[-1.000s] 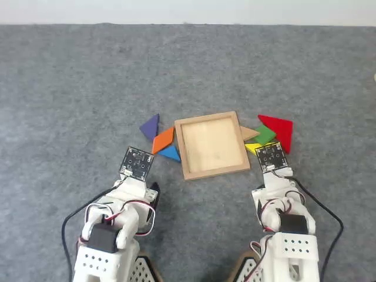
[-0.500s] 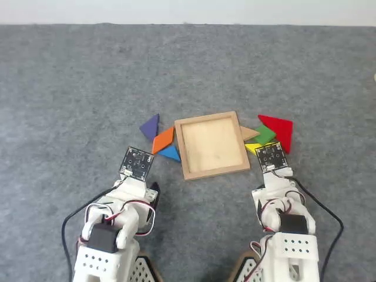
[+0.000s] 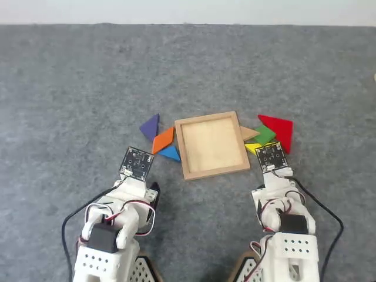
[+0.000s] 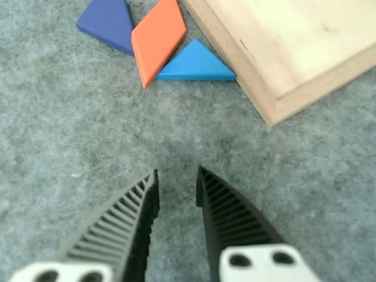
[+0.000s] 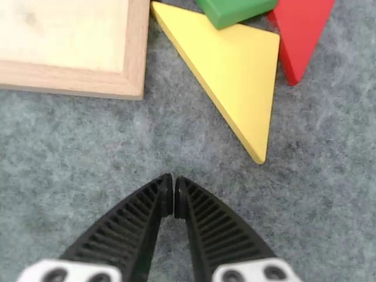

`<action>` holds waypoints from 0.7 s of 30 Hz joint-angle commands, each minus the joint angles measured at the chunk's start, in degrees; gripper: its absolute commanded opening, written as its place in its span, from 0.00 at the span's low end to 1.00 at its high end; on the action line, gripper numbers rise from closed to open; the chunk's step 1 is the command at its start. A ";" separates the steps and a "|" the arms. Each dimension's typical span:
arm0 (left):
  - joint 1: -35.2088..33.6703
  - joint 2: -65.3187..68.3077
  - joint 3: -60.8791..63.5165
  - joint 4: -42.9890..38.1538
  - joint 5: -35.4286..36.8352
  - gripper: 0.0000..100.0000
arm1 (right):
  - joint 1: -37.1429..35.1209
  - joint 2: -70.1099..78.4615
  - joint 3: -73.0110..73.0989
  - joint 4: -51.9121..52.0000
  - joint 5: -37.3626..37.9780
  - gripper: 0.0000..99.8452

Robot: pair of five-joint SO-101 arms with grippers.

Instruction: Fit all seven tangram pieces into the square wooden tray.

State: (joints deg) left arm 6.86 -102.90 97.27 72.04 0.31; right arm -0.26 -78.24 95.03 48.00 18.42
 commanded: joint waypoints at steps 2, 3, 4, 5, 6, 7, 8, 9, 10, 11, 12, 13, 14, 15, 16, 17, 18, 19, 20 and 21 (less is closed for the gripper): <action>-0.18 -1.23 -0.84 0.26 0.53 0.10 | -0.22 -0.92 -0.53 0.04 0.62 0.03; -0.18 -1.23 -0.84 0.26 0.53 0.10 | -0.40 -0.92 -0.53 0.04 0.62 0.03; -0.18 -1.23 -0.84 0.26 0.53 0.10 | -0.40 -0.92 -0.53 0.04 0.53 0.03; -0.18 -1.23 -0.84 0.26 0.53 0.10 | -0.40 -0.92 -0.53 0.04 0.62 0.03; -0.18 -1.23 -0.84 0.26 0.53 0.10 | -0.31 -0.92 -0.53 0.04 0.62 0.03; -0.18 -1.23 -0.84 0.26 0.53 0.10 | -0.31 -0.92 -0.53 -0.04 0.62 0.03; -0.18 -1.23 -0.84 0.26 0.53 0.10 | -0.40 -0.92 -0.53 -0.04 0.62 0.03; -0.18 -1.23 -0.84 0.26 0.53 0.10 | -0.75 -0.92 -0.53 -0.13 0.53 0.03; -0.18 -1.23 -0.84 0.26 0.53 0.10 | -1.54 -0.92 -0.35 -0.57 0.70 0.03; -0.18 -1.23 -0.84 0.26 0.53 0.10 | -1.63 -0.92 -0.35 -0.75 0.88 0.03; -0.18 -1.23 -0.84 0.26 0.53 0.10 | -0.66 -0.92 -0.35 -1.19 2.11 0.03; -0.18 -1.23 -0.84 0.26 0.53 0.10 | 0.48 -0.92 -1.14 -1.63 4.48 0.03; -0.18 -1.23 -0.84 0.26 0.53 0.10 | 1.89 -0.92 -2.55 -2.51 7.65 0.03; -0.18 -1.23 -0.84 0.26 0.53 0.10 | 3.65 -0.92 -4.31 -2.59 10.55 0.03; -0.18 -1.23 -0.84 0.26 0.53 0.10 | 5.67 -0.66 -6.42 -2.42 12.22 0.03; -0.18 -1.23 -0.84 0.26 0.53 0.10 | 7.52 -0.40 -9.05 -1.45 11.96 0.03; -0.18 -1.23 -0.84 0.26 0.53 0.10 | 8.92 -0.31 -11.96 0.31 10.90 0.03; -0.18 -1.23 -0.84 0.26 0.53 0.10 | 9.89 -0.22 -15.03 2.77 10.29 0.03; -0.18 -1.23 -0.84 0.26 0.53 0.10 | 10.24 -0.22 -18.37 5.58 10.02 0.04; -0.18 -1.23 -0.84 0.26 0.53 0.10 | 9.98 -0.13 -21.63 8.04 10.02 0.05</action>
State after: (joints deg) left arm 6.86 -102.90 97.27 72.04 0.31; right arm 8.53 -78.24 84.31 50.46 28.18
